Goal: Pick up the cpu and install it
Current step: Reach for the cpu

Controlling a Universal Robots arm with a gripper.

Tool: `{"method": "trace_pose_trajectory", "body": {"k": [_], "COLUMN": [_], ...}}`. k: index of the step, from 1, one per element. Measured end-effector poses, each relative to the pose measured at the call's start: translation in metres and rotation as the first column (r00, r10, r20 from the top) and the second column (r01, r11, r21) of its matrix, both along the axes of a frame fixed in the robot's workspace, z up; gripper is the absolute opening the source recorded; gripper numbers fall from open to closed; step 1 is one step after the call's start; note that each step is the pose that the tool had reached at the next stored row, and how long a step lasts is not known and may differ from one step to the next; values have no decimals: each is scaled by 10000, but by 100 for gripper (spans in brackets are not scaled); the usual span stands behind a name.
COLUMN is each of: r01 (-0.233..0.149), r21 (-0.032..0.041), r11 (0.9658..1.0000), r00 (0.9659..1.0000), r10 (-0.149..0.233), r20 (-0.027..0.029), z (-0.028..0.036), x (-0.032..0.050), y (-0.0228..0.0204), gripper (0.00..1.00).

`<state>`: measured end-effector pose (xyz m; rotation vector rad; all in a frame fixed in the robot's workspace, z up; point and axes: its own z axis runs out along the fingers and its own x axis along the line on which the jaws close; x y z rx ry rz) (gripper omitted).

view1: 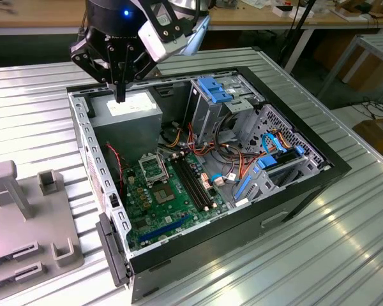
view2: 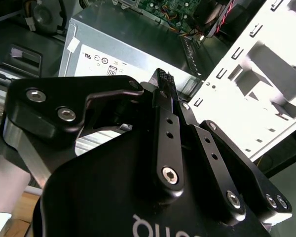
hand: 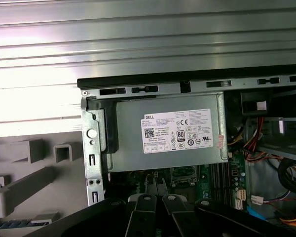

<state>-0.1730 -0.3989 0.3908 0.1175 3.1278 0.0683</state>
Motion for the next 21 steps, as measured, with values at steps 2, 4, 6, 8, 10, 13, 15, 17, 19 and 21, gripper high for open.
{"method": "trace_pose_trajectory", "body": {"k": [2,4,6,8,10,13,15,17,19,21], "r01": [1,1,2,1,1,0,1,1,1,1], "r21": [0,0,0,0,0,0,1,0,0,0], "r11": [10000,10000,10000,10000,10000,10000,10000,10000,10000,10000], "r00": [10000,10000,10000,10000,10000,10000,10000,10000,10000,10000], "r10": [-1,-1,-2,-1,-1,0,-1,-1,-1,-1], "r20": [-9,-17,-22,-27,-30,-37,-41,-44,-48,-52], "z": [0,-2,-2,-3,-3,-4,-5,-5,-6,-6], "x": [-4,-10,-17,-28,-35,-48,-58,-64,-73,-81], "y": [0,0,0,0,0,0,0,0,0,0], "gripper": [11,11,11,11,11,11,11,11,11,11]}}
